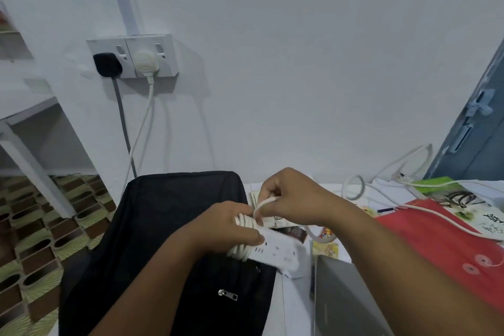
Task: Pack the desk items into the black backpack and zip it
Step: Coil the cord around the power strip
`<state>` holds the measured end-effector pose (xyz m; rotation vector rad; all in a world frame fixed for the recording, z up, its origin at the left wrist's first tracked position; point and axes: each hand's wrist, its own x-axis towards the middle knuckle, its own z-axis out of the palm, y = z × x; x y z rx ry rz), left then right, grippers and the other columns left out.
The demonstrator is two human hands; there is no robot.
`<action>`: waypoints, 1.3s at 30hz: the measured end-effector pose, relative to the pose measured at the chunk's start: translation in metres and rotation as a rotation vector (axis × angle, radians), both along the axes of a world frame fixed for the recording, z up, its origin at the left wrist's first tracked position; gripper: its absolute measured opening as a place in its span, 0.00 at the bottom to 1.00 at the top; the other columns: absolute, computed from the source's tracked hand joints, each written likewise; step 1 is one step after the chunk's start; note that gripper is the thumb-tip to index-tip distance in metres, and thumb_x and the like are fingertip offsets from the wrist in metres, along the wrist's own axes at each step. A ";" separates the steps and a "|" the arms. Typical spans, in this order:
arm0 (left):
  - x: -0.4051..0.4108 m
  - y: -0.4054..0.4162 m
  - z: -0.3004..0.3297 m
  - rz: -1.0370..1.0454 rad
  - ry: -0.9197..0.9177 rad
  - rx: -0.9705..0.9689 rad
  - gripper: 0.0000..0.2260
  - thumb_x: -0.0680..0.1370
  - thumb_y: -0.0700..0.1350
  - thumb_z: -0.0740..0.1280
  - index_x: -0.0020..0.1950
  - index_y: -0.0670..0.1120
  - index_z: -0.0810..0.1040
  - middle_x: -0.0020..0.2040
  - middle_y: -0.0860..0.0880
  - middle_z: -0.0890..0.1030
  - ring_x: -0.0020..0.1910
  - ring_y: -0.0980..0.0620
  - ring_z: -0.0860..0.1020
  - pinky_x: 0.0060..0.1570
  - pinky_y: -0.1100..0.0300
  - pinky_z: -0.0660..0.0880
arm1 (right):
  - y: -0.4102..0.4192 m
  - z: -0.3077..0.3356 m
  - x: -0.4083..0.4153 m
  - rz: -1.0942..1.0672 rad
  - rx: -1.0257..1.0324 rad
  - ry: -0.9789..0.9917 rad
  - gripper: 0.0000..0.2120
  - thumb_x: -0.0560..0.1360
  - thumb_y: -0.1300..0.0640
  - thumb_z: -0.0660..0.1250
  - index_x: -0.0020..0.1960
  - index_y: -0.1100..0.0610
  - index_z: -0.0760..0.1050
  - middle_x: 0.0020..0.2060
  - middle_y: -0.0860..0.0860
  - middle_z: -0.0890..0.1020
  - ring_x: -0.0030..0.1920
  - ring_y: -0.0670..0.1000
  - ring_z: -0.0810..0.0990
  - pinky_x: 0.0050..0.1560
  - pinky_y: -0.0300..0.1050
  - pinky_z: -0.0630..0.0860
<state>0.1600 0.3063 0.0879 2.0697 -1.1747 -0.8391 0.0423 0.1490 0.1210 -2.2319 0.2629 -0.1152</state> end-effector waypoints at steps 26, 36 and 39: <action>0.005 0.008 -0.012 0.522 0.844 -0.631 0.14 0.69 0.53 0.74 0.43 0.45 0.76 0.31 0.48 0.71 0.25 0.52 0.65 0.32 0.58 0.51 | 0.006 -0.091 -0.016 -0.032 0.234 -0.245 0.20 0.75 0.39 0.69 0.35 0.54 0.78 0.27 0.47 0.79 0.28 0.42 0.75 0.34 0.34 0.70; 0.016 0.021 0.014 -0.046 0.555 -0.372 0.24 0.64 0.57 0.77 0.48 0.40 0.80 0.42 0.37 0.79 0.41 0.39 0.74 0.36 0.54 0.65 | -0.028 -0.024 0.006 0.022 -0.141 0.116 0.15 0.66 0.68 0.74 0.33 0.50 0.74 0.24 0.44 0.71 0.27 0.43 0.65 0.37 0.42 0.66; 0.012 0.022 0.033 -0.083 0.353 -0.205 0.18 0.65 0.54 0.76 0.46 0.43 0.82 0.42 0.43 0.82 0.40 0.44 0.79 0.33 0.58 0.72 | -0.028 0.011 0.011 0.056 -0.341 0.126 0.19 0.61 0.57 0.79 0.27 0.55 0.68 0.22 0.47 0.67 0.25 0.46 0.63 0.30 0.42 0.64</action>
